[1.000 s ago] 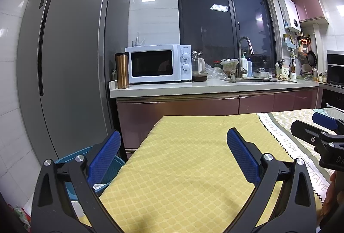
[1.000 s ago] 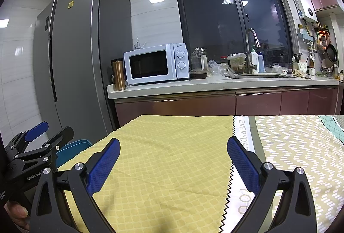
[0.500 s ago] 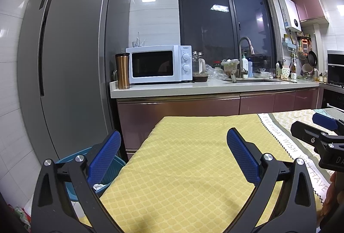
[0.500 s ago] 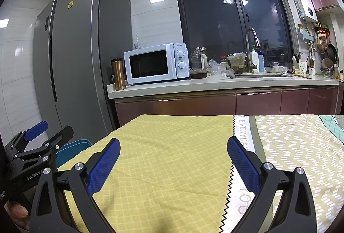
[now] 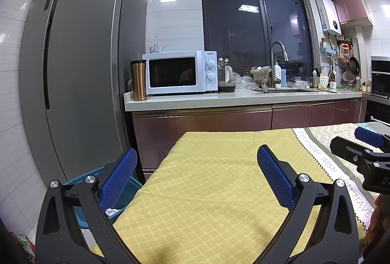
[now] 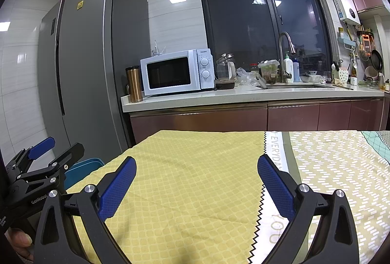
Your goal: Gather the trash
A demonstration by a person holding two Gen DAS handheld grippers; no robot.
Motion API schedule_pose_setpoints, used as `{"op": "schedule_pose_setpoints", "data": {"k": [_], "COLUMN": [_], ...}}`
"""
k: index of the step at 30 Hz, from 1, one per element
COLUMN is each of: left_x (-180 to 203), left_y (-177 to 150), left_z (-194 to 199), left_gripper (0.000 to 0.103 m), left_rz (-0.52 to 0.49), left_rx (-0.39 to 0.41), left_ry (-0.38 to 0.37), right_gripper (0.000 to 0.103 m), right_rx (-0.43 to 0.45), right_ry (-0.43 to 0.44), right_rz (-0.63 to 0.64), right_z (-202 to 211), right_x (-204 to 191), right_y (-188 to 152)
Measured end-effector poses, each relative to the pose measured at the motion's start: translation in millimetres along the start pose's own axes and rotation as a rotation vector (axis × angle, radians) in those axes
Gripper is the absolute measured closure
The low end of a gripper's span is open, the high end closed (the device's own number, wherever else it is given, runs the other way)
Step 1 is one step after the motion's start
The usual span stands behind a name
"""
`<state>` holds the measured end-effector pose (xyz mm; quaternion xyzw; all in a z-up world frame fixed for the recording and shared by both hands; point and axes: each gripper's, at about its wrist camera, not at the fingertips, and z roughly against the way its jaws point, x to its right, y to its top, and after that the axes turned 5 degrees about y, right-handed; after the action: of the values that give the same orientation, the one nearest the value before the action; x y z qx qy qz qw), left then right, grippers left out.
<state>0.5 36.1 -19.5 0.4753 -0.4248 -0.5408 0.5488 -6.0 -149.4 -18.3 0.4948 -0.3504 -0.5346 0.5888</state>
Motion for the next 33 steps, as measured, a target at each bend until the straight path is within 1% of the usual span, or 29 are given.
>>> {"op": "schedule_pose_setpoints", "data": {"k": [33], "left_x": [1.8], "left_y": [-2.3], "left_z": [-2.0], "left_gripper": [0.006], "left_rz": [-0.004], "left_rx": [-0.005], "left_ry": [-0.01], "right_gripper": [0.007], "right_rx": [-0.004], "right_ry": [0.001], "right_rz": [-0.009], "right_z": [-2.2], "right_x": [5.1], "right_y": [-1.7]}}
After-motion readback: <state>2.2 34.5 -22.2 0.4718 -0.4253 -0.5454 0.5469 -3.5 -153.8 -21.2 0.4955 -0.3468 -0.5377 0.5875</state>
